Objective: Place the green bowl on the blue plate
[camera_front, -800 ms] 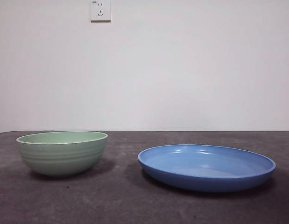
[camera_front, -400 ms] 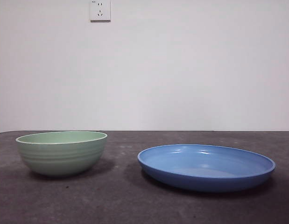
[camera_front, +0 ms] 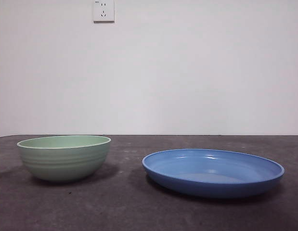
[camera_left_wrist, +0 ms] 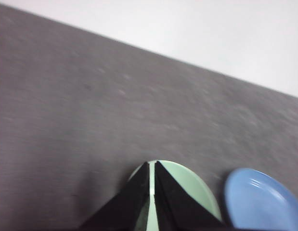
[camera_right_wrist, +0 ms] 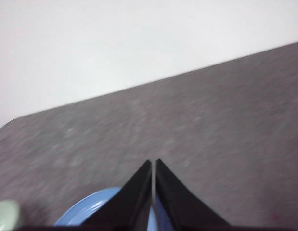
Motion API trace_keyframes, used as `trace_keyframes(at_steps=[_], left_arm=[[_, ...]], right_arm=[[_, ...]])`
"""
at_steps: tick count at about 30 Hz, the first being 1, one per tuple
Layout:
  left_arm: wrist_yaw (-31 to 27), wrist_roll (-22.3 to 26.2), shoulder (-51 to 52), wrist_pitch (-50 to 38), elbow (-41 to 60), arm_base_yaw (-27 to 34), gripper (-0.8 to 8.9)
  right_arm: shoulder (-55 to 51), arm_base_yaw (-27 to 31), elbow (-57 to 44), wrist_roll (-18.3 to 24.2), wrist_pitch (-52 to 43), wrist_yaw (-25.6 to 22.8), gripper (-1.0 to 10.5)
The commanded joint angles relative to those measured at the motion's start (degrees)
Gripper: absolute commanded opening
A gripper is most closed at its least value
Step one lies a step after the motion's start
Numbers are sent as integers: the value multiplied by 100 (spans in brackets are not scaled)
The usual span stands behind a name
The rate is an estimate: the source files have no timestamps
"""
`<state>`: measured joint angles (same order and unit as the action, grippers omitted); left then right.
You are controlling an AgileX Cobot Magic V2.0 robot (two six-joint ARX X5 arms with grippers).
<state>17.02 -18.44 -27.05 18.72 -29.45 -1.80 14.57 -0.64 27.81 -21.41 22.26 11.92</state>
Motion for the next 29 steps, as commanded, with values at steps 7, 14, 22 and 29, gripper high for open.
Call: trace_keyframes(at_steps=[7, 14, 22, 29], left_arm=[[1502, 245, -1178, 1019, -1526, -26, 15], [1928, 935, -1698, 2221, -2406, -251, 15], [1930, 1141, -1735, 2736, -2612, -553, 20], [1926, 1189, -1735, 2767, -2612, -682, 29]], right_arm=[[1198, 2, 1287, 105, 1141, 1370, 9], [1971, 2, 1954, 564, 1814, 2343, 9], [2124, 2, 2017, 581, 1845, 2747, 9], [2116, 2, 2017, 577, 2037, 2752, 10]])
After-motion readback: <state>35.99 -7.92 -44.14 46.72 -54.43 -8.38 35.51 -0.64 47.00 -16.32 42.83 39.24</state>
